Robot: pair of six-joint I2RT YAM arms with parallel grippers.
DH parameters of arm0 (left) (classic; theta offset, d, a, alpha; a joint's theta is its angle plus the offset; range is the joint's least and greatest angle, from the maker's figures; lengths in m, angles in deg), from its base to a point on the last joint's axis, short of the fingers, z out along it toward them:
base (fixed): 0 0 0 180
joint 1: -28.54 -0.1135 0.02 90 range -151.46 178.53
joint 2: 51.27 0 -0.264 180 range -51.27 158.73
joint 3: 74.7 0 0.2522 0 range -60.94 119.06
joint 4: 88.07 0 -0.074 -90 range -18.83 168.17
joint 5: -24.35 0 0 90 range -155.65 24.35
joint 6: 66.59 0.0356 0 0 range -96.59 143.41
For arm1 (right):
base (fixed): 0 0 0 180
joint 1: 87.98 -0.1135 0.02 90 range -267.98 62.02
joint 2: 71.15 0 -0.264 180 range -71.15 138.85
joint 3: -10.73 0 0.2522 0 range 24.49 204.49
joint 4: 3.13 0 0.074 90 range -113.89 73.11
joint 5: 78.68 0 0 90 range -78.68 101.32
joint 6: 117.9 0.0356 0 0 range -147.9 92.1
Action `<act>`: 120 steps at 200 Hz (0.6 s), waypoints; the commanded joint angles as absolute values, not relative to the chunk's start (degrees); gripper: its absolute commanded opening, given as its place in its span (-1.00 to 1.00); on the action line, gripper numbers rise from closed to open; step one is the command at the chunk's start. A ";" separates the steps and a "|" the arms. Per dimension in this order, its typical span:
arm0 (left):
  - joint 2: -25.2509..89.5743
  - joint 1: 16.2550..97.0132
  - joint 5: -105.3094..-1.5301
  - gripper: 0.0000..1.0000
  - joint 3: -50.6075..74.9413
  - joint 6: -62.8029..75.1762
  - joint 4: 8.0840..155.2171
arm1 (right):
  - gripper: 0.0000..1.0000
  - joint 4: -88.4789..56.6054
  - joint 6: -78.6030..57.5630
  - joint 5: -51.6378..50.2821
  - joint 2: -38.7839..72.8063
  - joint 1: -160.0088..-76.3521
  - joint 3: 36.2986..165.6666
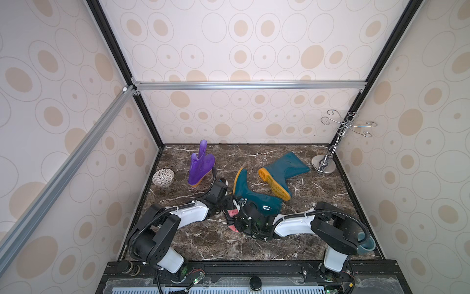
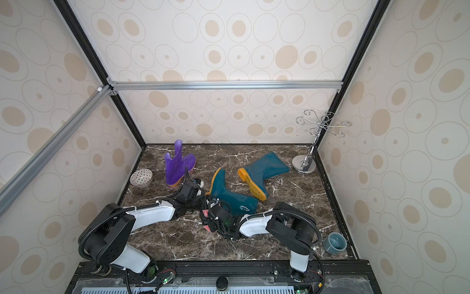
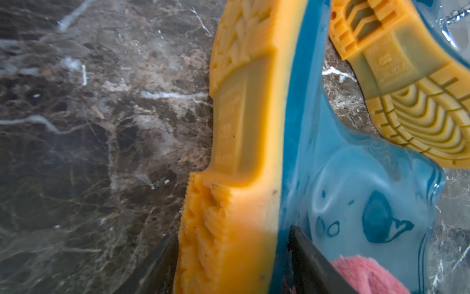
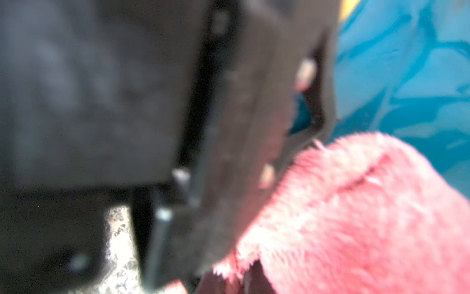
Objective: Wipe the rubber boots with a cloth
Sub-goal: Wipe the dirt off the rubber boot.
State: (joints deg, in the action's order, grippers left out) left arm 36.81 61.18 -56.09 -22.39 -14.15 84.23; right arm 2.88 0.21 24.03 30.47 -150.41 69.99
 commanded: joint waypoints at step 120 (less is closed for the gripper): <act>37.88 60.68 -53.00 0.37 -22.65 -12.38 82.25 | -1.00 -32.86 18.62 36.05 9.01 -141.96 57.80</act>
State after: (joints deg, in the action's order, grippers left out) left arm 37.57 61.18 -54.32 -22.22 -13.74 84.10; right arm -20.44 14.07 36.58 9.25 -144.31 59.52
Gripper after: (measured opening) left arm 0.687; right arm 0.081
